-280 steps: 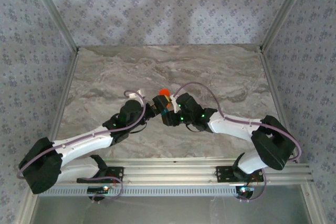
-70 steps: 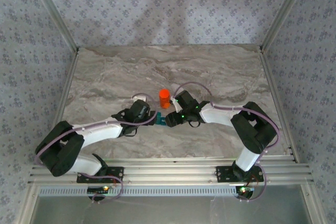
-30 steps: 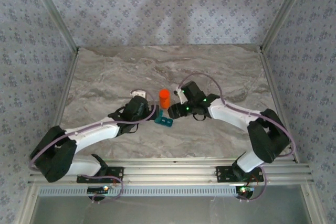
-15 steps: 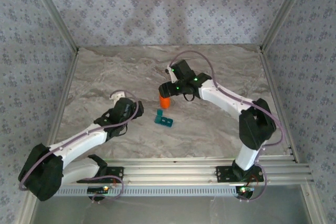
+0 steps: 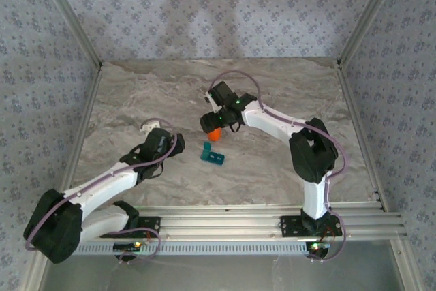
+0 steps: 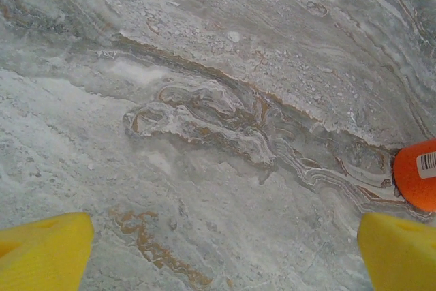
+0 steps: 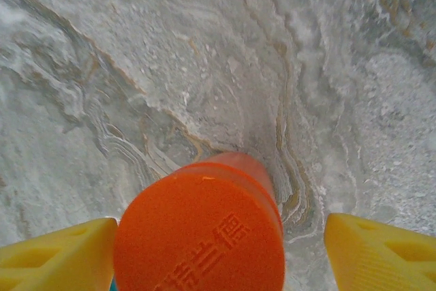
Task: Sort the pills into containers
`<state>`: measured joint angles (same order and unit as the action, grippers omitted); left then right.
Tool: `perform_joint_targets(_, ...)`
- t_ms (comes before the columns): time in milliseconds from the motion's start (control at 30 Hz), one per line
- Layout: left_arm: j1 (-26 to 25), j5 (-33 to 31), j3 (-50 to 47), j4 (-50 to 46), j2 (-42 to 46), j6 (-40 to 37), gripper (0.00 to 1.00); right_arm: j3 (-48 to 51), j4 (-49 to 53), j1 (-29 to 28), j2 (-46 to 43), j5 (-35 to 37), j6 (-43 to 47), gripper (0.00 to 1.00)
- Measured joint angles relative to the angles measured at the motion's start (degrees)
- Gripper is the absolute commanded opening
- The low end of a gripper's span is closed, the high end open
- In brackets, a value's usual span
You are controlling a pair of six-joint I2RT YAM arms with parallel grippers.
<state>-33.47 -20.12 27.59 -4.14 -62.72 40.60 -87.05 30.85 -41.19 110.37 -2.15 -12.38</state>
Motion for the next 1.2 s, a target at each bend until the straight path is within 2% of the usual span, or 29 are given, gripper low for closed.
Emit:
perform_joint_targets(233,0.1,1.2,0.0,0.5,-1.6,0.0,0.99,-0.1,0.9,0.0,1.6,0.0,0.0,0.79)
perform_joint_targets(333,0.1,1.5,0.0,1.1,-2.1,0.0,0.99,-0.5,0.9,0.0,1.9,-0.2,0.4,0.74)
perform_joint_targets(400,0.1,1.7,0.0,1.2,-2.6,0.0,0.99,-0.8,0.8,0.0,2.3,-0.3,0.5,0.66)
perform_joint_targets(567,0.1,2.8,0.0,1.4,-4.0,0.0,0.99,-1.4,0.9,0.0,3.0,-0.9,1.1,0.38)
perform_joint_targets(667,0.1,3.1,0.0,1.7,-4.7,0.0,0.99,-1.5,1.1,0.1,3.1,-1.5,1.5,0.30)
perform_joint_targets(900,0.1,3.8,0.5,1.7,-5.0,0.0,0.99,-1.4,1.8,0.1,1.7,-1.5,1.5,0.28)
perform_joint_targets(1200,1.0,3.8,2.6,1.3,-5.0,-0.1,0.99,1.6,2.5,-0.5,-10.9,0.2,1.5,0.27)
